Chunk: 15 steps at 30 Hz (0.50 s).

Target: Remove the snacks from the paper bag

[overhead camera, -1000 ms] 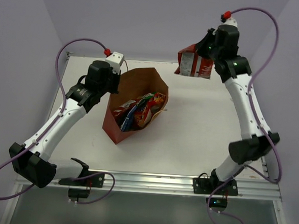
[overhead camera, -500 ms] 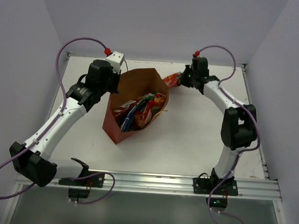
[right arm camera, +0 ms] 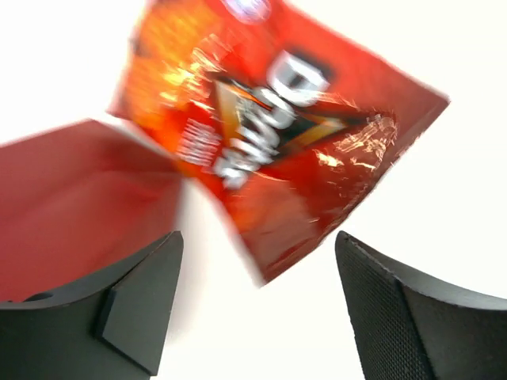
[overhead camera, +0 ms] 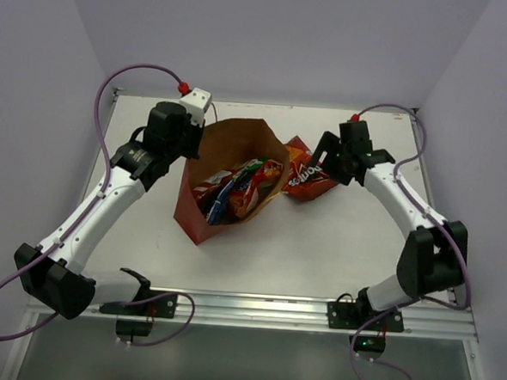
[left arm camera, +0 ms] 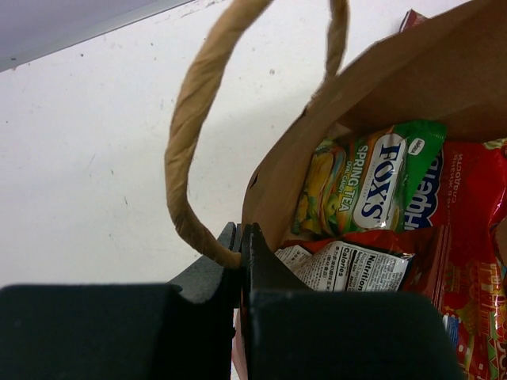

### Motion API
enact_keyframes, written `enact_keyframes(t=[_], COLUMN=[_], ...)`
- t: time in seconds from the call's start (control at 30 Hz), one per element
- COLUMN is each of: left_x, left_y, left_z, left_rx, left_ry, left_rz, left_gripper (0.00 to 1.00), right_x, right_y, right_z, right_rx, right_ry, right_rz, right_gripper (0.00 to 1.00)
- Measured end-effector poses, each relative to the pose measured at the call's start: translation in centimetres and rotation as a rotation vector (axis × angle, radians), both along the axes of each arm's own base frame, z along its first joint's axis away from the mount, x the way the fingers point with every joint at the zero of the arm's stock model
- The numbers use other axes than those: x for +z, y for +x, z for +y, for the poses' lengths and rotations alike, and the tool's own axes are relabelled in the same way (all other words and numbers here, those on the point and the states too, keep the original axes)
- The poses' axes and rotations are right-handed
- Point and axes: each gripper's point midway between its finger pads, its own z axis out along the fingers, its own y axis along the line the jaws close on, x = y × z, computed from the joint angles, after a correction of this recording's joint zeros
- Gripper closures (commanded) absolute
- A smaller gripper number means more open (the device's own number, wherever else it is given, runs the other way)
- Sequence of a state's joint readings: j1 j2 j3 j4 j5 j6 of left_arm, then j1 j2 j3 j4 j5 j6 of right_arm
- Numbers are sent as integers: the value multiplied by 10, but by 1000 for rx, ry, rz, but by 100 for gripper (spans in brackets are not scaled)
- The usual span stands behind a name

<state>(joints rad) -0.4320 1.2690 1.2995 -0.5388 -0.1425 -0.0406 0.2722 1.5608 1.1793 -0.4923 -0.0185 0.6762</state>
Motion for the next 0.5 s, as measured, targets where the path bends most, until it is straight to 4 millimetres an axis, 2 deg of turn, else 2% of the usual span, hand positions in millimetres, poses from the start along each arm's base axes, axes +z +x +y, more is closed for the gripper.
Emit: enact_keyframes(t=[0.07,0.17,0.23,0.3,0.33,0.4,0.5], left_x=[1,1,1,1,1,1,2], left_y=[-1,-1,-2,-2,-2,-2,-3], left_z=[0,-1,-1,-2,-3,-3,-5], left_rx=[-1,-7,-9,-14,-15,-19,-26], left_ry=[-1,-5,-7,-10,-10,-13,-19], left_rz=[0,0,0,0,1,2,1], left_gripper=[100,100,100,100,100,100,100], right_x=[47,134,192,242,261,285,293], right_y=[3,-1,-14,-34,-46,-67,-87], right_z=[0,11,27,50,63,87,119], right_rx=[0,32,75,143,181,256,342], right_ry=[-5,15,46,96,125,176,225], right_rz=[-91,-271,-392,-493,-530,-570,-564], right_gripper=[18,19,21,23,23,23,23])
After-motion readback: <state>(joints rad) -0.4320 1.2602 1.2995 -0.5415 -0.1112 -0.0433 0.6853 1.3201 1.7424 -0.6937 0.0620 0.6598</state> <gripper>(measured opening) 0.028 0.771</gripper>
